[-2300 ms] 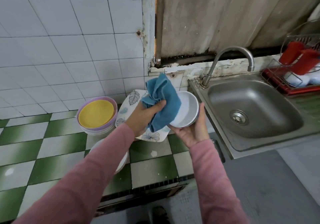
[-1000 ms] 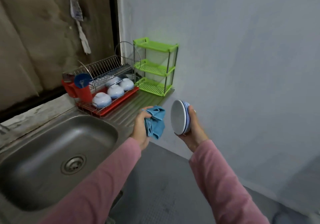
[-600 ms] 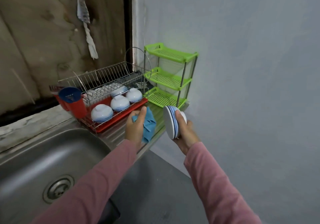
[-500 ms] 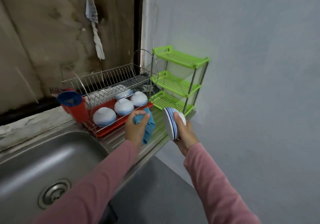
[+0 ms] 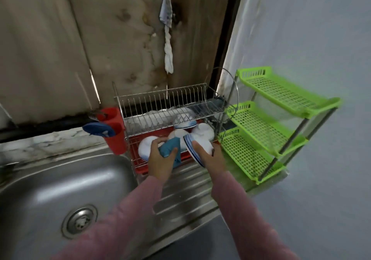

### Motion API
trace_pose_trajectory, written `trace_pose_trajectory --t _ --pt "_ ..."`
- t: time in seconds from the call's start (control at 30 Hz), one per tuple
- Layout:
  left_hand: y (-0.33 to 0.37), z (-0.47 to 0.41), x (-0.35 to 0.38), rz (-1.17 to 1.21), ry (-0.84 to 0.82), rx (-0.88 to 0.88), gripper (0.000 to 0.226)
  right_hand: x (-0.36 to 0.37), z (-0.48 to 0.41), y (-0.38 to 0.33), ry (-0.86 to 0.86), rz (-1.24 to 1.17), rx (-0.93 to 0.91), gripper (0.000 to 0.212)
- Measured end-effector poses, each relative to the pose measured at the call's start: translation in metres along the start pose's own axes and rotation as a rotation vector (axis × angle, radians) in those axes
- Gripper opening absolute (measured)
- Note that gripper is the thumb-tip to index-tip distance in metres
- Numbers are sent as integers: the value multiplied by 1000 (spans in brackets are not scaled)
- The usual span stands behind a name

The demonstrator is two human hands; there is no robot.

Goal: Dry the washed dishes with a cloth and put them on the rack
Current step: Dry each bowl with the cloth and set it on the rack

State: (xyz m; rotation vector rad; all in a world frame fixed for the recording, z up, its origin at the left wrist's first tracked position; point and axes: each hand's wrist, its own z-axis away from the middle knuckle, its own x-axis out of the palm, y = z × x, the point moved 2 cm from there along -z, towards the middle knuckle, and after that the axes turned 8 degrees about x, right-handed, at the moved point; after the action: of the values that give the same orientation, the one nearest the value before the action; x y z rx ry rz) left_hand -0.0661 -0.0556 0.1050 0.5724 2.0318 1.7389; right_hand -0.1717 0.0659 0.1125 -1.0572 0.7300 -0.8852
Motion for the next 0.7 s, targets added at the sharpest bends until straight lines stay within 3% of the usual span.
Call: trace_pose_trajectory --t 0.13,0.43,0.7 --pt "-23 -5 -10 -40 109 -58 35 23 -35 5 -120 39 -21 62" --pt "-40 -16 -21 -133 385 23 30 70 -103 3 -299 408 -233 77" --pt "-48 -17 -14 -143 490 38 31 109 -127 -3 -261 925 -402 96"
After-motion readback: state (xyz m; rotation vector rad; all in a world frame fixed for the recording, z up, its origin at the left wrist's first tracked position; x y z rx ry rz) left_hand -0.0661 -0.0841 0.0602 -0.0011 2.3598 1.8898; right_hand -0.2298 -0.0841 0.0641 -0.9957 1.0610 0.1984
